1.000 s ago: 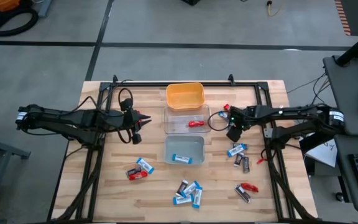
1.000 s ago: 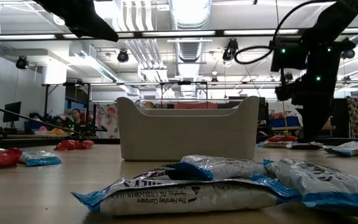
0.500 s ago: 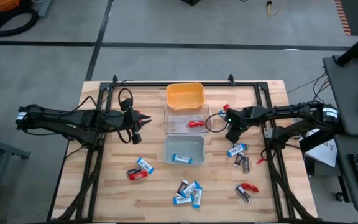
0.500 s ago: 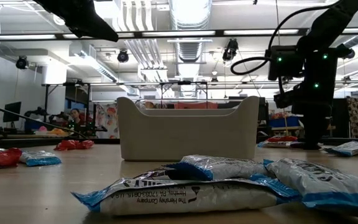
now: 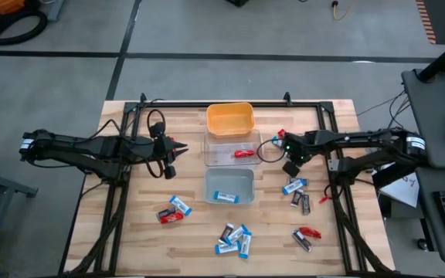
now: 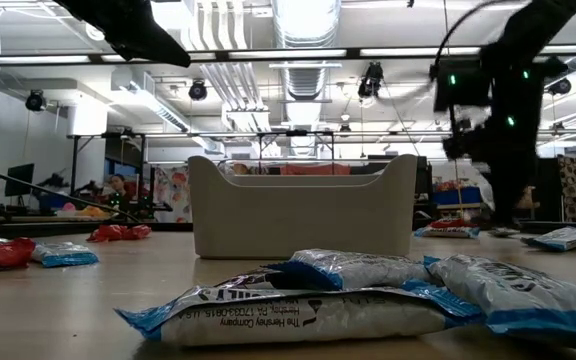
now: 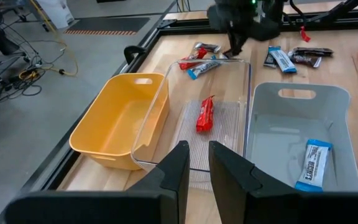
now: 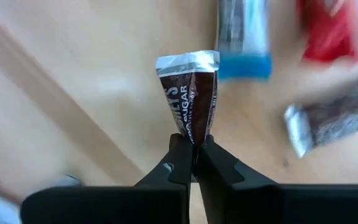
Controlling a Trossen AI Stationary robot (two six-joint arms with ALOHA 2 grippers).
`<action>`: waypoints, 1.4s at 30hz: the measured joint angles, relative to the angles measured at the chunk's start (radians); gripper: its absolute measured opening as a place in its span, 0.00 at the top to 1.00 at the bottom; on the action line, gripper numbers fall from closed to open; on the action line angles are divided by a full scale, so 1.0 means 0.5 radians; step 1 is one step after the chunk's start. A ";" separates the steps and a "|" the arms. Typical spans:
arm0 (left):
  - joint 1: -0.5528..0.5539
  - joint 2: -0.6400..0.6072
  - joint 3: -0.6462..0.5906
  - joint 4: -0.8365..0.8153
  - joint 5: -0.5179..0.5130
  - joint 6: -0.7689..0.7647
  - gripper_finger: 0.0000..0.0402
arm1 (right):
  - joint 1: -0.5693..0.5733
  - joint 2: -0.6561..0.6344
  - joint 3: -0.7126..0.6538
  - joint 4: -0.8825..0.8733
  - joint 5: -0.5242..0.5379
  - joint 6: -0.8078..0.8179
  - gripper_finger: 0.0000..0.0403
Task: Organize candy in baskets
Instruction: Put the brown chocolate bar into the yellow bin
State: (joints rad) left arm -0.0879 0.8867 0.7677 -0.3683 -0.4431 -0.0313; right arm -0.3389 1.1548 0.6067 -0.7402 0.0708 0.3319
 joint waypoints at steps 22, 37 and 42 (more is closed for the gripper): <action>0.000 0.001 0.000 0.002 -0.003 -0.016 0.89 | -0.062 0.075 0.581 0.984 0.126 -0.696 0.97; 0.000 0.001 0.000 0.002 -0.006 -0.069 0.89 | -0.293 0.652 0.575 1.976 0.122 -0.879 0.97; 0.000 0.001 0.000 0.002 -0.006 -0.069 0.89 | -0.297 0.749 0.574 2.098 0.121 -0.869 0.97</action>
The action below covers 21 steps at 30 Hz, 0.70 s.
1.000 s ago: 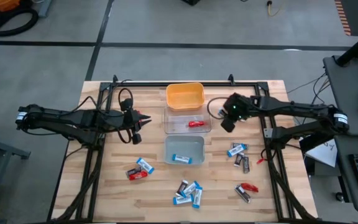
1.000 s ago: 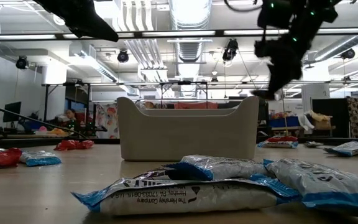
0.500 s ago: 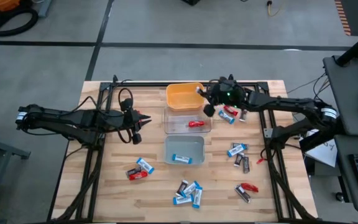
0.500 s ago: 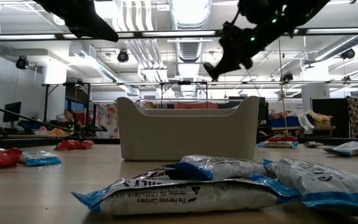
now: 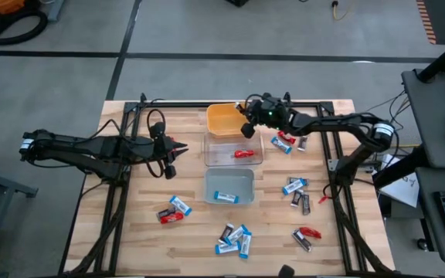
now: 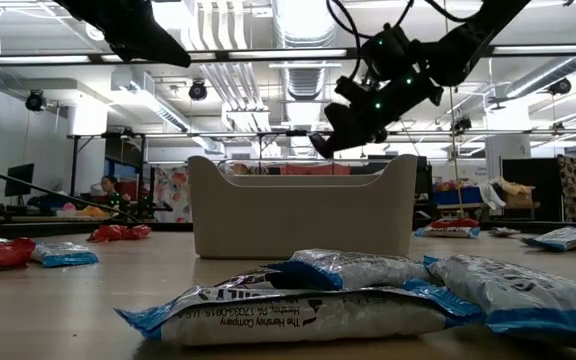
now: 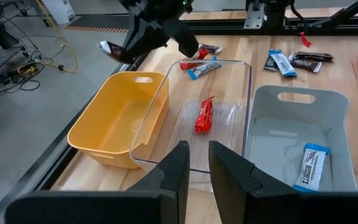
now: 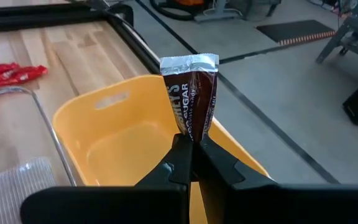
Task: Organize candy in baskets
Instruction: Put the brown chocolate bar into the yellow bin
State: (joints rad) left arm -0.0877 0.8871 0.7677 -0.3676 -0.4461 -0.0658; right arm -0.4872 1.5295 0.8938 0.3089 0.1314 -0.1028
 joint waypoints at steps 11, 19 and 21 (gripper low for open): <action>0.000 0.000 0.000 0.101 -0.002 0.000 0.89 | -0.009 0.034 0.000 -0.007 0.002 0.023 0.97; 0.000 0.000 0.000 0.104 -0.002 -0.059 0.89 | -0.013 0.034 0.000 0.037 0.002 0.079 0.97; 0.000 0.000 0.000 0.105 -0.002 -0.075 0.89 | -0.013 0.034 0.000 0.038 -0.003 0.079 0.97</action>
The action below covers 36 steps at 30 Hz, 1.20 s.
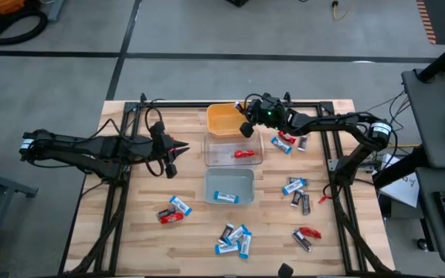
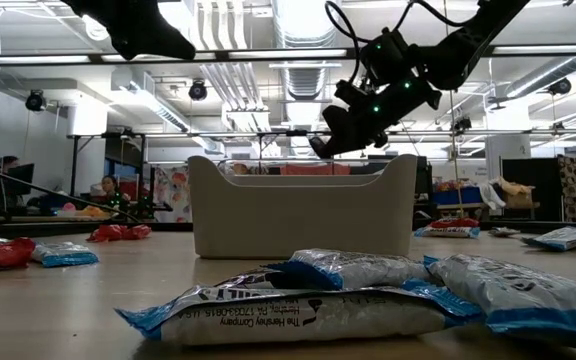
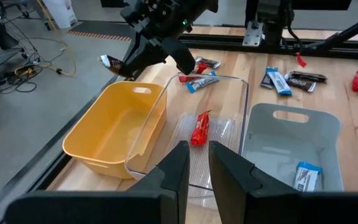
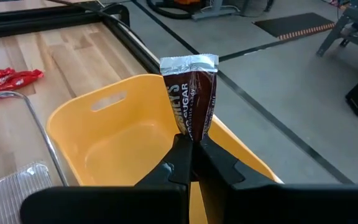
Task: Organize candy in baskets
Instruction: Put the brown chocolate bar into the yellow bin, then put the red chocolate bar into the transparent bin
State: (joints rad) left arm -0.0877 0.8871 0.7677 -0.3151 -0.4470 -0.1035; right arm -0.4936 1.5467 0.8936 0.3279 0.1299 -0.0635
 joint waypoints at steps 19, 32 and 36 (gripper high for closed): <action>0.084 -0.001 -0.165 -0.036 0.133 -0.256 0.89 | -0.064 -0.107 0.008 -0.104 -0.114 -0.060 0.53; 0.164 0.007 -0.172 -0.739 0.195 -1.315 0.89 | -0.242 -0.504 0.005 -0.662 -0.419 -0.188 0.60; 0.240 0.020 -0.183 -0.831 0.192 -1.560 0.89 | -0.245 -0.515 0.005 -0.662 -0.419 -0.213 0.61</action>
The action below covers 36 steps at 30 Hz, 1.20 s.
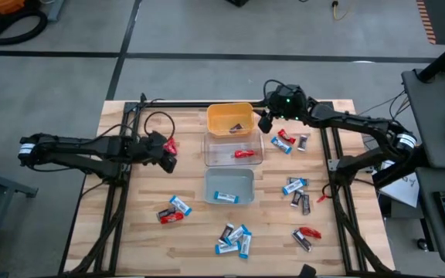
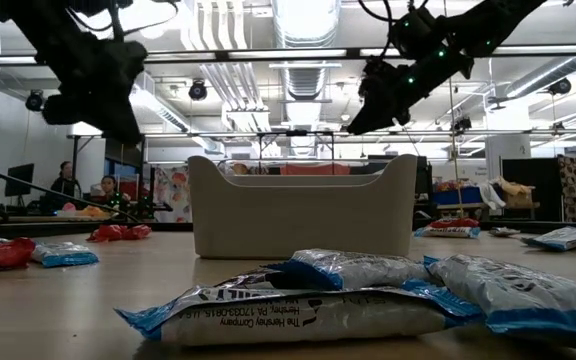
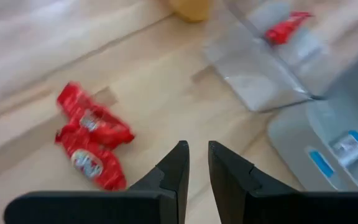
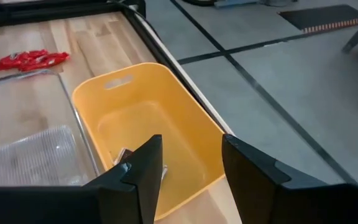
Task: Organize candy in baskets
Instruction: Put the red chocolate bar into the transparent bin
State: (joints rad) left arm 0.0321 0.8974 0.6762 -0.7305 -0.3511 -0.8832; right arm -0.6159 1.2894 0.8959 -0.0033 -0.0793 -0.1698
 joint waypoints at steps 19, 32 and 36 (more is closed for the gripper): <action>0.242 0.525 -0.034 -0.038 -0.011 -0.473 0.82 | -0.013 0.094 0.001 0.015 -0.003 0.072 0.60; 0.247 0.992 -0.034 -0.037 -0.103 -0.562 0.49 | -0.013 0.094 0.001 0.015 -0.016 0.112 0.59; 0.254 1.093 -0.034 -0.036 -0.102 -0.563 0.50 | -0.008 0.094 0.001 0.013 -0.016 0.135 0.59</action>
State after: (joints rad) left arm 0.1593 1.4437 0.6590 -0.7486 -0.4021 -1.1648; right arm -0.6199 1.3365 0.8963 0.0034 -0.0873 -0.1024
